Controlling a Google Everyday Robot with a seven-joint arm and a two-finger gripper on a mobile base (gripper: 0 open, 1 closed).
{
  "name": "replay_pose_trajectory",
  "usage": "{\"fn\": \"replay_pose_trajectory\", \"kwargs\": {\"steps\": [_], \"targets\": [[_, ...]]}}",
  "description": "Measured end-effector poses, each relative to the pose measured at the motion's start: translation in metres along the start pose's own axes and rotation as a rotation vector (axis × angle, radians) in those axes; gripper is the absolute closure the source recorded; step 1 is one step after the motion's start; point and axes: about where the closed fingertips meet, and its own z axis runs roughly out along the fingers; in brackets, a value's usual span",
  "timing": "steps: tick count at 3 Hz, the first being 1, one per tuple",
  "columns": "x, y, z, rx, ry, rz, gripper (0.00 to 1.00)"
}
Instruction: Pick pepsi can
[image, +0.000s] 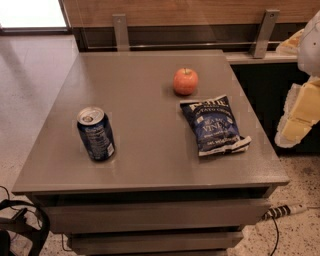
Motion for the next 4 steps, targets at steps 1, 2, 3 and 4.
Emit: {"fn": "replay_pose_trajectory", "kwargs": {"steps": [1, 2, 3, 4], "targets": [[0.000, 0.000, 0.000, -0.001, -0.010, 0.002, 0.00], [0.000, 0.001, 0.000, -0.005, -0.034, 0.007, 0.00], [-0.003, 0.002, 0.002, -0.014, -0.100, 0.011, 0.00], [-0.005, 0.001, 0.022, -0.024, -0.279, 0.013, 0.00]]}}
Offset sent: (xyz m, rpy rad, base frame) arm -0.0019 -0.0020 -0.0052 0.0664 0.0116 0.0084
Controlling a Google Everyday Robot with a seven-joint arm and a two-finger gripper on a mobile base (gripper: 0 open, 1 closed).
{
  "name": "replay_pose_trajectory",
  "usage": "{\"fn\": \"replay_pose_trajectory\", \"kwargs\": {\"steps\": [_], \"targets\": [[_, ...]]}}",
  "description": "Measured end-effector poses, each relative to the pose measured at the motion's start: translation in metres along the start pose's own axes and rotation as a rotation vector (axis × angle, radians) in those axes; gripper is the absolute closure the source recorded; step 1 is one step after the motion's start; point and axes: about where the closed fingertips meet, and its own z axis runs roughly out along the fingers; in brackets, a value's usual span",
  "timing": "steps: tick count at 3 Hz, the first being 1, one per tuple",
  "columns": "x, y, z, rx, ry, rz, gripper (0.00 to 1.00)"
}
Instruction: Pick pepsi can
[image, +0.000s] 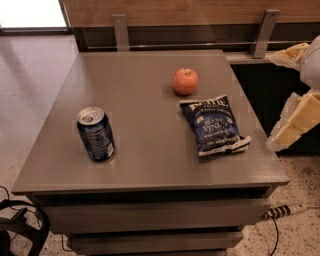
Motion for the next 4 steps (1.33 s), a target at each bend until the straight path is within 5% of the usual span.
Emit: {"fn": "replay_pose_trajectory", "kwargs": {"steps": [1, 2, 3, 4], "targets": [[-0.013, -0.001, 0.027, -0.022, -0.215, -0.007, 0.00], [-0.064, 0.010, 0.042, -0.105, -0.530, -0.032, 0.00], [-0.120, 0.023, 0.026, -0.187, -0.798, -0.051, 0.00], [-0.123, 0.023, 0.025, -0.188, -0.788, -0.049, 0.00]]}}
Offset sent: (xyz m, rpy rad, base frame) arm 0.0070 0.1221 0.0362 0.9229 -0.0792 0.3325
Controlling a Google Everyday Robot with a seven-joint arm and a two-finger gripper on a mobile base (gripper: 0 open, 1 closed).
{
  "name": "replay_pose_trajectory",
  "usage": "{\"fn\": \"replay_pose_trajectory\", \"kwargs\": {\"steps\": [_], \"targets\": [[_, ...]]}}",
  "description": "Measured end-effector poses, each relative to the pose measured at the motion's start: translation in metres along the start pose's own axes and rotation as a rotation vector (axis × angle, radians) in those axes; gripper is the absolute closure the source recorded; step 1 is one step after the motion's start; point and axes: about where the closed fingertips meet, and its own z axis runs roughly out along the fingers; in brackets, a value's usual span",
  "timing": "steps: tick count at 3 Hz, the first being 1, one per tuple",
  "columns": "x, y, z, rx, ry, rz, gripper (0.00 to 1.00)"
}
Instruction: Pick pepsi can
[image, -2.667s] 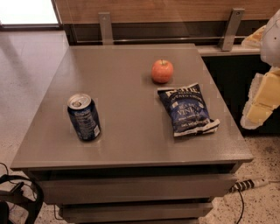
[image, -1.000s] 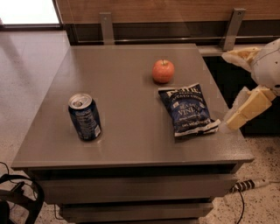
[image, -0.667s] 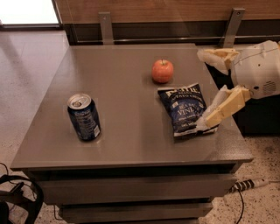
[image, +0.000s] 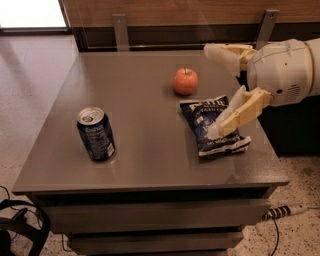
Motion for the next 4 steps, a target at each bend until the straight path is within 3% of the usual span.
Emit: {"fn": "replay_pose_trajectory", "kwargs": {"steps": [1, 2, 3, 4], "targets": [[0.006, -0.006, 0.011, -0.015, -0.001, 0.031, 0.00], [0.036, -0.026, 0.051, -0.038, -0.006, 0.103, 0.00], [0.054, -0.031, 0.102, -0.053, 0.014, 0.129, 0.00], [0.057, -0.022, 0.134, -0.049, 0.030, 0.112, 0.00]]}}
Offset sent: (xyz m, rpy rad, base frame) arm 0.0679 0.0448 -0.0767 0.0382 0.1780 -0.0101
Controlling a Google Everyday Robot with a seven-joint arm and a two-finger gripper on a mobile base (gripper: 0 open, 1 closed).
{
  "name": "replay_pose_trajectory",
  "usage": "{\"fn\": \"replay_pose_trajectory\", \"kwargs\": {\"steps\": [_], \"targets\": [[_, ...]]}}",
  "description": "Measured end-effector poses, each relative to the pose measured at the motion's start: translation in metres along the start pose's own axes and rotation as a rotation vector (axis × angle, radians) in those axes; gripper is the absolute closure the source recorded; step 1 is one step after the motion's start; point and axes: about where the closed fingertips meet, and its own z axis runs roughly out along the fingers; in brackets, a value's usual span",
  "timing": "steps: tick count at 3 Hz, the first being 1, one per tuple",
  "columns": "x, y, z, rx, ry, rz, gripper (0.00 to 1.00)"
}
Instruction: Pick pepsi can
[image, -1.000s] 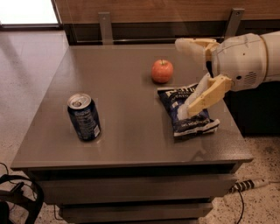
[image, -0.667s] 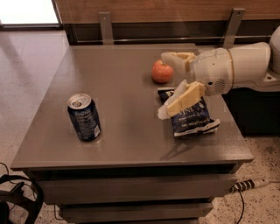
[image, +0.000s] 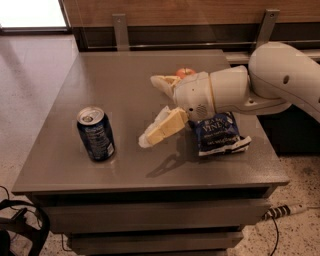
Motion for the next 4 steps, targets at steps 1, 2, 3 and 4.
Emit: {"fn": "replay_pose_trajectory", "kwargs": {"steps": [1, 2, 3, 4], "targets": [[0.003, 0.009, 0.023, 0.004, -0.023, -0.015, 0.00], [-0.002, 0.028, 0.053, -0.010, -0.074, -0.041, 0.00], [-0.006, 0.040, 0.076, -0.018, -0.112, -0.043, 0.00], [-0.007, 0.045, 0.088, -0.027, -0.122, -0.042, 0.00]]}}
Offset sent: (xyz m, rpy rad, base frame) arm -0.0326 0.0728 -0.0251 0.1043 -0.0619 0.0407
